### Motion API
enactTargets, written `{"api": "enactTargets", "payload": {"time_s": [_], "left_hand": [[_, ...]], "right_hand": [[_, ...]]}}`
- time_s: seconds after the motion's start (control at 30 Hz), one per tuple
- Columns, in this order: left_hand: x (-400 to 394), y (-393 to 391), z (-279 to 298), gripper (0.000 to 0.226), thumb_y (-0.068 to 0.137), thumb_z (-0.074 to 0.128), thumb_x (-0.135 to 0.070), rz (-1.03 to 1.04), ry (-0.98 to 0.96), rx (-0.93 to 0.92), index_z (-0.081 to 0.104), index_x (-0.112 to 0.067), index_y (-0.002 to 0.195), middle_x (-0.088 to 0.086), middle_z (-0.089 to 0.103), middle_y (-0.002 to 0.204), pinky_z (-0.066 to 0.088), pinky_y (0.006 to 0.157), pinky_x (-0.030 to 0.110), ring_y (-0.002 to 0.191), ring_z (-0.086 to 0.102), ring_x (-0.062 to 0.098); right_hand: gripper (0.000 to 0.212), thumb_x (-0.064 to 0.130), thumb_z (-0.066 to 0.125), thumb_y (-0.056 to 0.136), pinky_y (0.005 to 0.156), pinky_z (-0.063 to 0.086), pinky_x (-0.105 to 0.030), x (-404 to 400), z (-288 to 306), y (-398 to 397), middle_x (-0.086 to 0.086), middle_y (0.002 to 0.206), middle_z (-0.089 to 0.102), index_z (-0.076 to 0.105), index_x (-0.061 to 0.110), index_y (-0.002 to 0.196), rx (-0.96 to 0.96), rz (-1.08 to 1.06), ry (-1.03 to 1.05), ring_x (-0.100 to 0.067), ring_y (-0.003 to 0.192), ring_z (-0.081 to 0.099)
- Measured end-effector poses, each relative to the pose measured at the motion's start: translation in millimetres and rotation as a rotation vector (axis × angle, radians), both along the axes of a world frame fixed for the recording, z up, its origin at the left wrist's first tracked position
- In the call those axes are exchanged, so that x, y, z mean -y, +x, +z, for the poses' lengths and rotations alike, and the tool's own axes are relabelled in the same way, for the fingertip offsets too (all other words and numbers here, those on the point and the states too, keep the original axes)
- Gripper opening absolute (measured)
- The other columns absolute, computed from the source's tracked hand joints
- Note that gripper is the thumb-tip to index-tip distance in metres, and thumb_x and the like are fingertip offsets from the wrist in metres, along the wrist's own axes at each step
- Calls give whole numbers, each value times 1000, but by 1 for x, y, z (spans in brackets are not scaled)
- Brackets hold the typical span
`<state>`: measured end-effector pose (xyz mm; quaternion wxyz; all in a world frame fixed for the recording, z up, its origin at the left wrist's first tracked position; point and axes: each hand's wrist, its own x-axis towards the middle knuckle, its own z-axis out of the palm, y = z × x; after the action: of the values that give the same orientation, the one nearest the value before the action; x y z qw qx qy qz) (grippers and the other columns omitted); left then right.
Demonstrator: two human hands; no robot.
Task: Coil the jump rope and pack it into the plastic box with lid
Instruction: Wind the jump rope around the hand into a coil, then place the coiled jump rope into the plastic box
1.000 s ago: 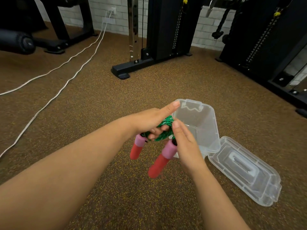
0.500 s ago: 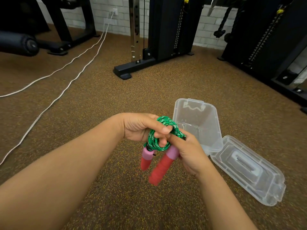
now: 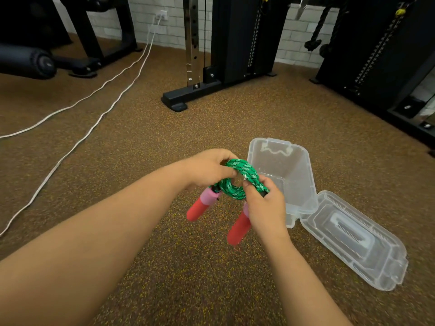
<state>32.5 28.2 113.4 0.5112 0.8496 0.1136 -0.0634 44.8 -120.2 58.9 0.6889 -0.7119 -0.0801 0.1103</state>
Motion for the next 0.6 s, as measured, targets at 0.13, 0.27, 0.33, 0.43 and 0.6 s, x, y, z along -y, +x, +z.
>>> {"api": "enactTargets", "payload": {"time_s": [0.13,0.27,0.33,0.43,0.6], "left_hand": [[25,8,6,22,90,55,-12,54,332,213,65,-17,109,5,69,97,47,74,29,87,62,20],[32,12,5,23,90,54,-12,62,356,219,67,-15,109,5,69,100,47,76,30,89,61,20],[32,13,3,23,91,54,-11,60,337,205,67,-15,109,5,69,101,49,79,32,92,62,20],[30,17,3,22,90,54,-9,63,288,194,67,-14,108,8,70,99,48,79,33,87,61,20],[23,20,10,22,91,54,-8,83,161,188,67,-22,101,9,71,98,53,85,46,93,66,29]], "right_hand": [[11,13,55,94,39,33,-14,5,8,-2,1,56,47,63,11,102,-65,-91,139,1,37,39],[13,12,56,94,42,35,-14,10,9,-1,2,62,51,63,12,105,-98,-80,203,1,43,44],[13,16,59,93,50,40,-18,13,6,0,2,69,57,63,18,105,-86,-35,168,-5,56,50],[21,23,63,90,61,46,-15,21,4,5,3,83,61,59,25,111,-57,48,119,-1,67,56],[41,46,56,88,84,47,-10,42,5,17,9,118,61,54,30,126,-32,63,159,4,101,59]]}}
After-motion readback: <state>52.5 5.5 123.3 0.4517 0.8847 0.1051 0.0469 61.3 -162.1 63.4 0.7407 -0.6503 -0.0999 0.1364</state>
